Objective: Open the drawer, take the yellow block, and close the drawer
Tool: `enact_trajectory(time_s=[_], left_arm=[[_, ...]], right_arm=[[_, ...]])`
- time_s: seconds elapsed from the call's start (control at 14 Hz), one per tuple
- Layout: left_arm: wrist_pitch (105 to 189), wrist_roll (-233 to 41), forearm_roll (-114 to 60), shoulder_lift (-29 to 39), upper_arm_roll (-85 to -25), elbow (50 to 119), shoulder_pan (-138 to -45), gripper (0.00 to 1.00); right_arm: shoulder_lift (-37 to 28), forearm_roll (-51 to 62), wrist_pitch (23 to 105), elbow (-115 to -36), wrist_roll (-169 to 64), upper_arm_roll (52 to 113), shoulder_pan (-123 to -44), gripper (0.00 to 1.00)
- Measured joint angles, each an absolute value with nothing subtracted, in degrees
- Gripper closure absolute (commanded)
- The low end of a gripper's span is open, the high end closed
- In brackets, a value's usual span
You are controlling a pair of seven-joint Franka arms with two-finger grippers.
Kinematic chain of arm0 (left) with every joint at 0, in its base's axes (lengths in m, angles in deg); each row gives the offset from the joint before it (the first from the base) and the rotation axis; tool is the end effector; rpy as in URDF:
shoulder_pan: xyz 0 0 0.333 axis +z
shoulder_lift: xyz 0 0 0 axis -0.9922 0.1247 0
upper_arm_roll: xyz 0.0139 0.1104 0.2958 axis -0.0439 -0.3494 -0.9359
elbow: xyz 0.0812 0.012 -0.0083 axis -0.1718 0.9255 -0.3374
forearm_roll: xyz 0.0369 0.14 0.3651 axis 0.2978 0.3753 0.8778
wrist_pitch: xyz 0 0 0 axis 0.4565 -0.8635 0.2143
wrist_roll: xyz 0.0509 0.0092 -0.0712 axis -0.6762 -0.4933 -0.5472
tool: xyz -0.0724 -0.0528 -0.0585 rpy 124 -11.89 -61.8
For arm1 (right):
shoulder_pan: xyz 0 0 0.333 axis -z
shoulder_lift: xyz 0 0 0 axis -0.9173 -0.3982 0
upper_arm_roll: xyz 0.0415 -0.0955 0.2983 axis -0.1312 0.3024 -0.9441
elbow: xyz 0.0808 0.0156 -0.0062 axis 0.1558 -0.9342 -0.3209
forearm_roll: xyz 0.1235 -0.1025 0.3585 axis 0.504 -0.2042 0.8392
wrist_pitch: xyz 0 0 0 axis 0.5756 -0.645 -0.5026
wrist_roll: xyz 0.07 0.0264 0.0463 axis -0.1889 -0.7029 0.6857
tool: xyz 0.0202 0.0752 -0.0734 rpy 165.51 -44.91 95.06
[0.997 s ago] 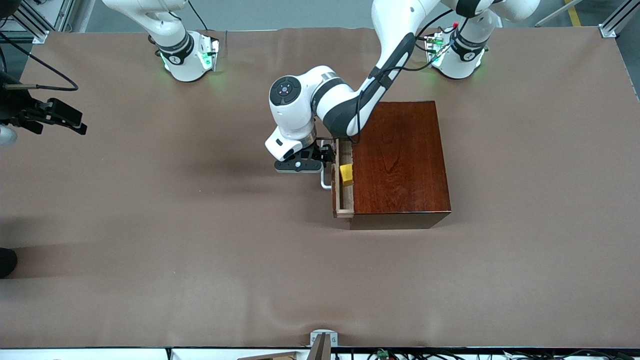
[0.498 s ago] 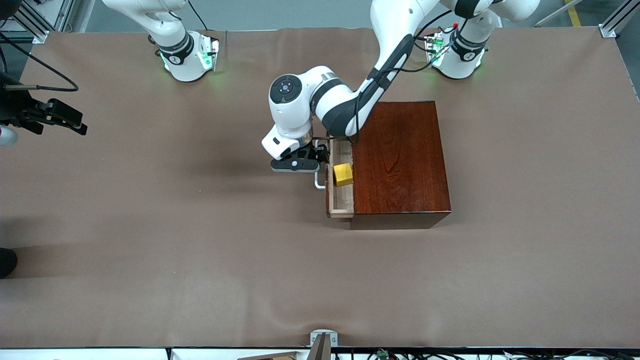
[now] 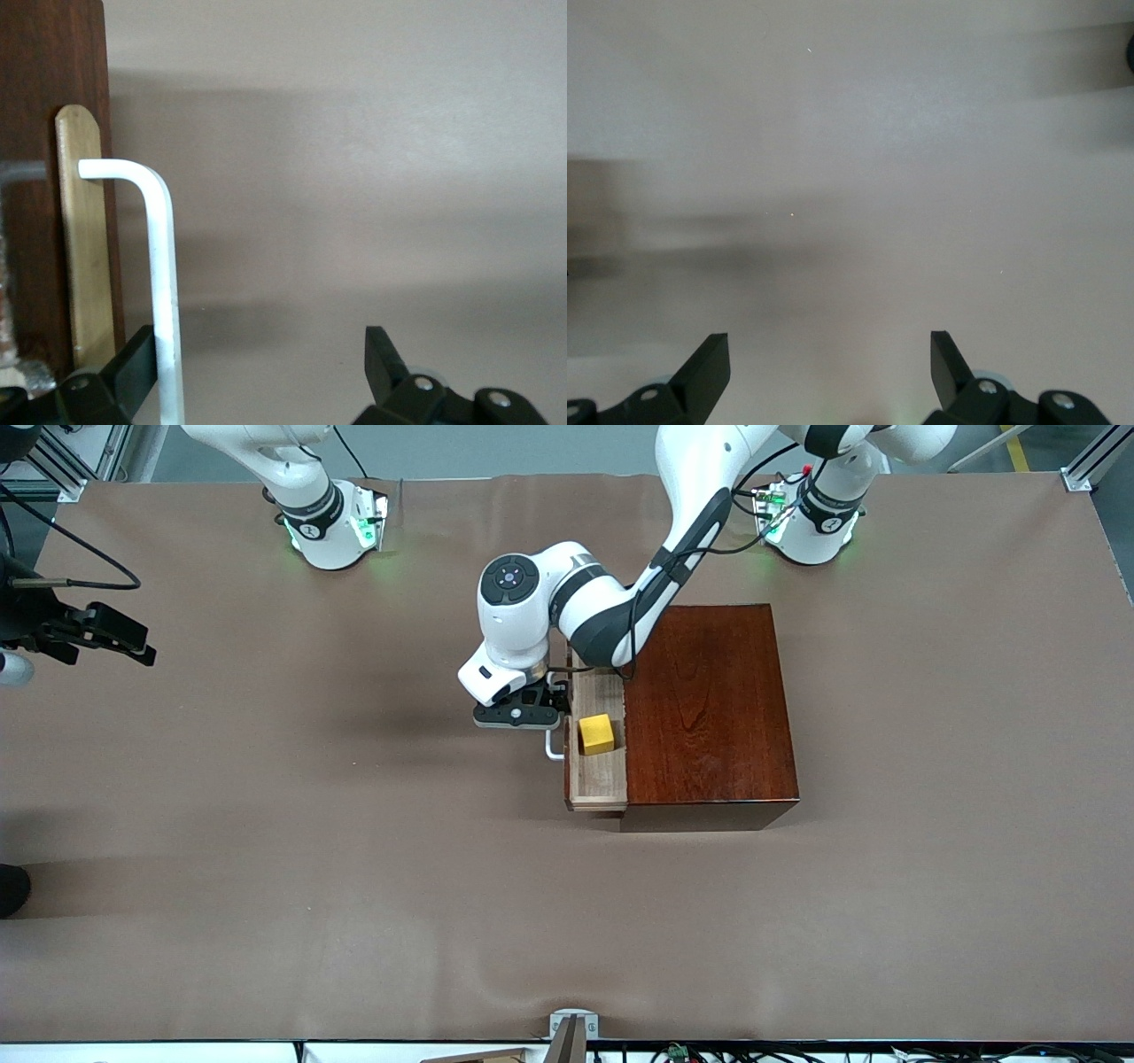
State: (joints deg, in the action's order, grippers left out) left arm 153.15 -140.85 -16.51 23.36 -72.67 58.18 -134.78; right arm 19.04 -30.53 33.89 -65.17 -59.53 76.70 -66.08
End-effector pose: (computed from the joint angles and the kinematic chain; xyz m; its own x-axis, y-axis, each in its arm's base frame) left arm 0.4618 -0.5996 0.3038 0.9964 -0.0294 0.0793 -0.0351 -0.9968 0.0713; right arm 0.5472 -0.0020 0.6300 0.9978 -0.0365 -0.0550 -0.0373 -0.9992 -0.0135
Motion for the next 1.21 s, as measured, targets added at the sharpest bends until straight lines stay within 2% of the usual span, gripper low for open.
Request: enact_trajectory(time_s=[1.0,1.21], left_arm=[[156.58,-140.85,-17.23,23.88,-71.82,58.25,-134.76,0.0],[160.58,-140.85,-17.24,24.44,-70.63,58.29,-134.84,0.0]], right_arm=[[19.04,-30.53,33.93,-65.16,-59.54,76.72,-66.08,0.0],[19.02,-30.53,33.9,-65.17,-59.54,76.75,-66.04,0.0]])
